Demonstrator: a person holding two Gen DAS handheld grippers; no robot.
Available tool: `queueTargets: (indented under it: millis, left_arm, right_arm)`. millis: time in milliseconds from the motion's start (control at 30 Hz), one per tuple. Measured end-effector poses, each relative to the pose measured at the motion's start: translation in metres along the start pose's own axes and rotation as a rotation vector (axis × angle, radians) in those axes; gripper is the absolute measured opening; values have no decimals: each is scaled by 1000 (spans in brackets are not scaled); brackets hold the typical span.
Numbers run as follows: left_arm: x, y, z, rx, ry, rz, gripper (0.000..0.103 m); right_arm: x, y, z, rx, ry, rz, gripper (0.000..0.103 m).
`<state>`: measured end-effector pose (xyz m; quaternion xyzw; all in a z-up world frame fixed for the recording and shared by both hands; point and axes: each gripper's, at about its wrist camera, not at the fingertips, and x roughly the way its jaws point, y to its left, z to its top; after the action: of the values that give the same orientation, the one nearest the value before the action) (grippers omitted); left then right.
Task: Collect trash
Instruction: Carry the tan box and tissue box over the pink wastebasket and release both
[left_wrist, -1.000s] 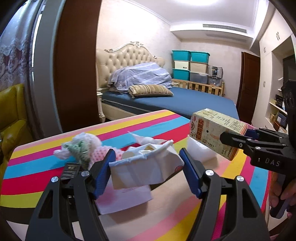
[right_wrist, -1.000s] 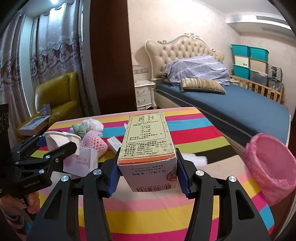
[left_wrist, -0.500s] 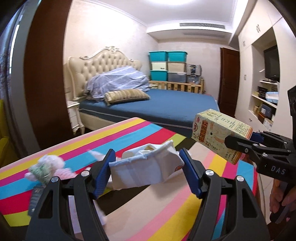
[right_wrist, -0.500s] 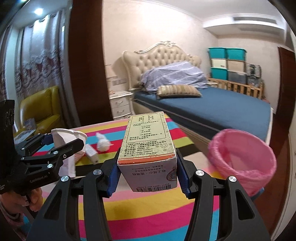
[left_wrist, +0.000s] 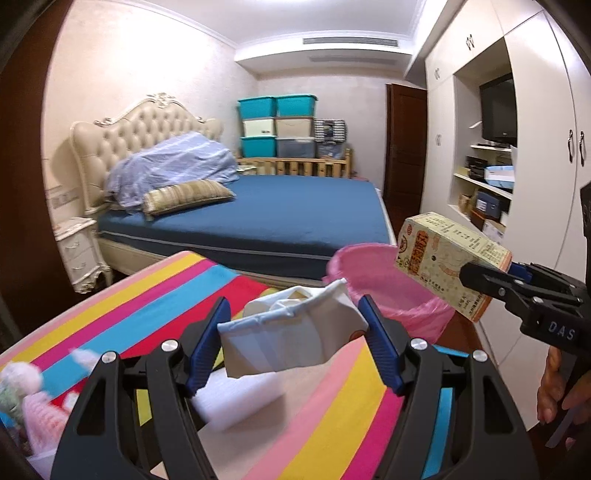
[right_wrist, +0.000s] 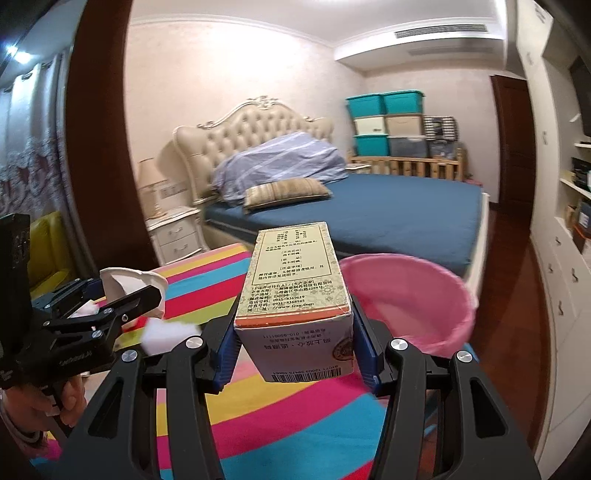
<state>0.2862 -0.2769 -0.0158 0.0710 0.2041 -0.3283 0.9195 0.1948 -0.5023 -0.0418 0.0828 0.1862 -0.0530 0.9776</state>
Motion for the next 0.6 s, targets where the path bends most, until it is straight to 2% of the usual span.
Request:
queueTargets:
  millis: [300,600]
  left_arm:
    - [85,-47,30,-22,37,-163,69]
    - [162,-82,46,1,99,-189,71]
  right_arm:
    - [24,-73,8,75,-1,-96,51]
    - [58,-116,16,89,6,-108,51]
